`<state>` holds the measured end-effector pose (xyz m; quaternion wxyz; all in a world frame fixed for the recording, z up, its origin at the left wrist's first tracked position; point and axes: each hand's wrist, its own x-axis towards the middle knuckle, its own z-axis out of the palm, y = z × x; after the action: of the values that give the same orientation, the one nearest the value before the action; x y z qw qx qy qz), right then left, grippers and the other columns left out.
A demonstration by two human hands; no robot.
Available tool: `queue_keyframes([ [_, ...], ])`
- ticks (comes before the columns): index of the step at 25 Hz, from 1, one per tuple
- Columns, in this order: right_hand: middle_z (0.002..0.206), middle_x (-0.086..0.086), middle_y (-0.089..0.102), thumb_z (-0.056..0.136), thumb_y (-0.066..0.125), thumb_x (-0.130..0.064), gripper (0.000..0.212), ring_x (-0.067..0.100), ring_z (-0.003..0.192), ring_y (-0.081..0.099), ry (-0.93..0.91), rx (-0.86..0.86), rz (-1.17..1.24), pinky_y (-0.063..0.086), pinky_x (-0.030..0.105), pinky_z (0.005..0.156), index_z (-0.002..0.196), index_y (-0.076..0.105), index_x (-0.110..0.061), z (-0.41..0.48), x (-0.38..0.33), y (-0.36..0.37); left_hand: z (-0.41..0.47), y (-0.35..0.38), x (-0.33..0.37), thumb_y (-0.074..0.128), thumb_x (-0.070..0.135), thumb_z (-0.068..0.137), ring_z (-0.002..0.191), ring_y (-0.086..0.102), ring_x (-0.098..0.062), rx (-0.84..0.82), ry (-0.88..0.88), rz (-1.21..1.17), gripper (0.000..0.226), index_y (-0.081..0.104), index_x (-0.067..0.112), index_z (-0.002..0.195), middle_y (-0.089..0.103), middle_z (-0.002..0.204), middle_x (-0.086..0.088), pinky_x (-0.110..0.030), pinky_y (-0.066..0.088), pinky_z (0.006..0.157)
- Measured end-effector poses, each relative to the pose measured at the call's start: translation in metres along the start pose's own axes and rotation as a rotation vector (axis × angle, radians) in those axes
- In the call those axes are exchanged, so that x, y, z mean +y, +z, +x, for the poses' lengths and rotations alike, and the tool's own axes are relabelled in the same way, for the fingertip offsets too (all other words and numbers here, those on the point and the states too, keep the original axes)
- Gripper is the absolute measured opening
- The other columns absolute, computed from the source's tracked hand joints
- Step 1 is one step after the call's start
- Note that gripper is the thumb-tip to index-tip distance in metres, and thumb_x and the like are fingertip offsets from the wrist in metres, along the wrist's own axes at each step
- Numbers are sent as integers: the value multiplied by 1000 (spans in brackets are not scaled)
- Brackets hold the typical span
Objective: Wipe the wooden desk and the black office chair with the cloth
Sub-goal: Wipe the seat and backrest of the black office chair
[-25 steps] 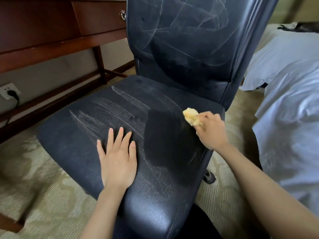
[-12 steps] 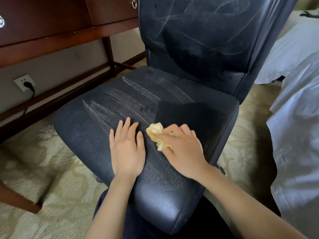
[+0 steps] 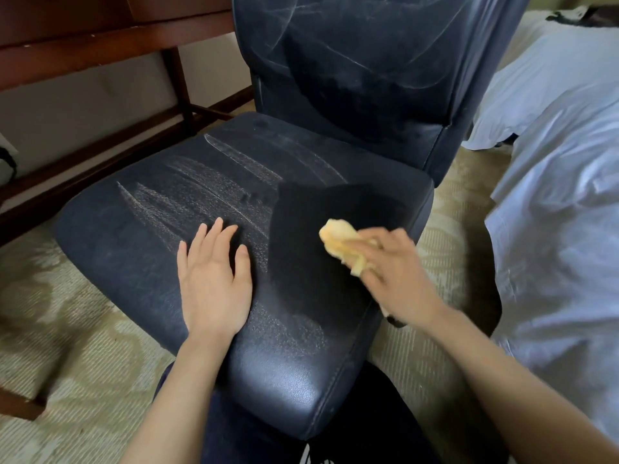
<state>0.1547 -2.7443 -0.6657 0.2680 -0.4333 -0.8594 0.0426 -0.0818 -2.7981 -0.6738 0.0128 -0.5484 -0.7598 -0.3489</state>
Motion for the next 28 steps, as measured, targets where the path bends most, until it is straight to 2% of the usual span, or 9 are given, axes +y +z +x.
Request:
queue_keyframes([
  [2, 125, 8, 56, 90, 54, -17, 34, 32, 98, 44, 124, 22, -81, 38, 47, 89, 123, 63, -17, 23, 34, 3, -1, 1, 1, 43, 20, 98, 142, 26, -20, 0, 5, -7, 37, 52, 13, 133, 42, 147, -4, -39, 5, 119],
  [5, 129, 6, 52, 96, 51, -26, 31, 34, 111, 44, 291, 47, -147, 34, 45, 96, 125, 61, -18, 59, 73, 9, -2, 2, 2, 45, 18, 96, 140, 29, -21, 9, 7, -25, 36, 53, 12, 131, 45, 145, -5, -42, 8, 118],
  [8, 130, 7, 50, 99, 44, -31, 33, 34, 114, 41, 453, 82, -203, 35, 43, 94, 128, 57, -20, 74, 78, 15, -2, 2, 3, 46, 17, 96, 139, 31, -22, 21, 17, -32, 35, 54, 11, 129, 47, 143, -6, -42, 10, 118],
  [10, 130, 8, 50, 97, 45, -26, 33, 35, 110, 40, 446, 104, -251, 34, 41, 88, 127, 57, -22, 67, 60, 18, -3, 2, 2, 46, 16, 96, 139, 32, -22, 30, 17, -44, 34, 55, 10, 128, 48, 142, -6, -42, 10, 118],
  [14, 123, 5, 55, 90, 52, -18, 33, 32, 105, 43, 178, 74, -125, 28, 37, 84, 121, 63, -24, 29, 3, 20, -2, 2, 1, 47, 13, 95, 137, 35, -23, 46, 18, -90, 33, 56, 9, 126, 49, 140, -7, -42, 15, 117],
  [18, 111, 1, 60, 76, 42, -20, 44, 23, 95, 43, -4, 55, 84, 32, 38, 81, 110, 70, -26, -22, -58, 14, 0, 0, -4, 48, 12, 94, 135, 37, -24, 56, 17, -142, 32, 57, 7, 125, 50, 139, -8, -43, 23, 114],
  [24, 111, -1, 62, 73, 53, -10, 46, 18, 94, 40, -552, -272, 81, 33, 32, 82, 110, 70, -31, -47, -74, 2, 4, -2, -12, 47, 12, 95, 134, 38, -23, 71, 29, -189, 30, 58, 8, 124, 49, 140, -7, -34, 24, 113],
  [26, 111, 0, 62, 73, 55, -7, 47, 18, 94, 42, -629, -345, 71, 35, 32, 82, 111, 70, -31, -28, -68, -3, 1, -6, -13, 45, 12, 97, 136, 35, -22, 83, 19, -242, 31, 56, 9, 125, 48, 142, -6, -33, 22, 114],
  [28, 112, 1, 61, 75, 53, -6, 48, 21, 94, 46, -604, -387, 51, 37, 35, 83, 113, 69, -31, -2, -62, -4, -10, -9, -14, 42, 16, 97, 139, 31, -21, 119, -7, -305, 33, 55, 10, 127, 46, 143, -5, -37, 20, 115],
])
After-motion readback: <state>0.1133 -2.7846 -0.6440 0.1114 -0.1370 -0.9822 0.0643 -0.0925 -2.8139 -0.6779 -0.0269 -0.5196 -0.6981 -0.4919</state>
